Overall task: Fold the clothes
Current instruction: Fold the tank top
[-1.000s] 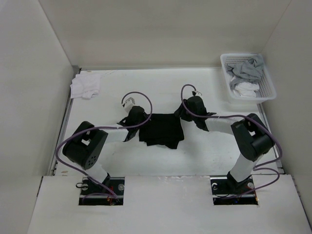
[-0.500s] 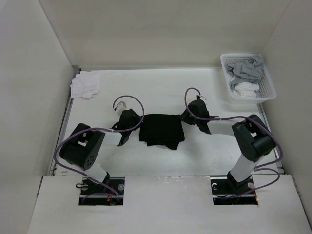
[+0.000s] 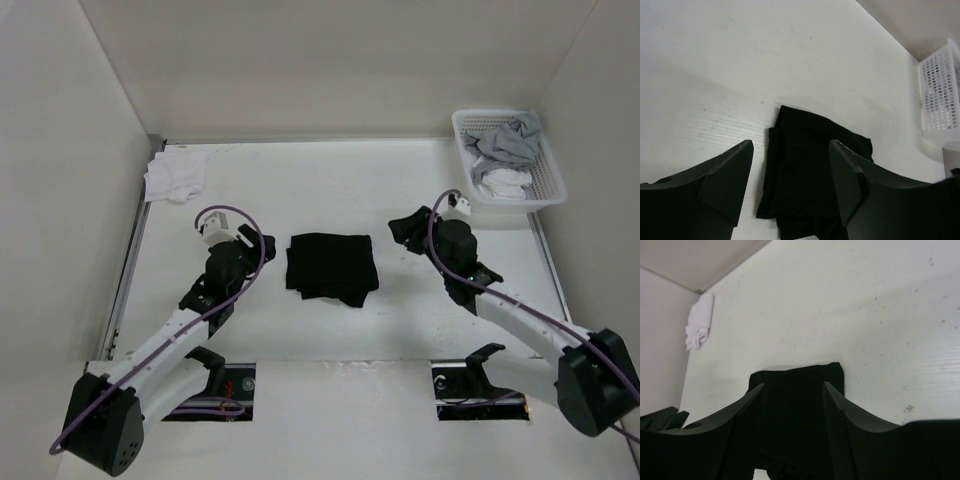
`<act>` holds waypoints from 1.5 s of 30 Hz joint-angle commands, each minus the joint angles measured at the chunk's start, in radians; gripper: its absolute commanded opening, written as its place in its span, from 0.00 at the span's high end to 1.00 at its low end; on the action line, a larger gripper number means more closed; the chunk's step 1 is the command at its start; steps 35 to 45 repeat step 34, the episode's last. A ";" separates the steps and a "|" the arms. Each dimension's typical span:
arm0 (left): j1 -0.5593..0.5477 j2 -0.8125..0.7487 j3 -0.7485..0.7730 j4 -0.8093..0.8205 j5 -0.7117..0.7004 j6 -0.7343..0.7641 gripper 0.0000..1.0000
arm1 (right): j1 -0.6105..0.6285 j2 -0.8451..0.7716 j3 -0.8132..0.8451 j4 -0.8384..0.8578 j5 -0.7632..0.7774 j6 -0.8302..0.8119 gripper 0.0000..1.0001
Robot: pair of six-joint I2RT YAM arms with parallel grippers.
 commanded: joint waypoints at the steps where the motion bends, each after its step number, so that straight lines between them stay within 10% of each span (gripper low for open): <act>1: 0.033 -0.115 -0.017 -0.170 -0.016 0.047 0.38 | 0.005 -0.100 -0.074 0.049 0.071 -0.072 0.46; 18: 0.269 -0.157 -0.027 -0.325 0.146 0.053 0.35 | -0.073 -0.115 -0.236 0.213 0.149 -0.026 0.38; 45: 0.201 0.024 -0.017 -0.169 0.149 0.076 0.34 | -0.081 -0.055 -0.217 0.222 0.120 -0.031 0.38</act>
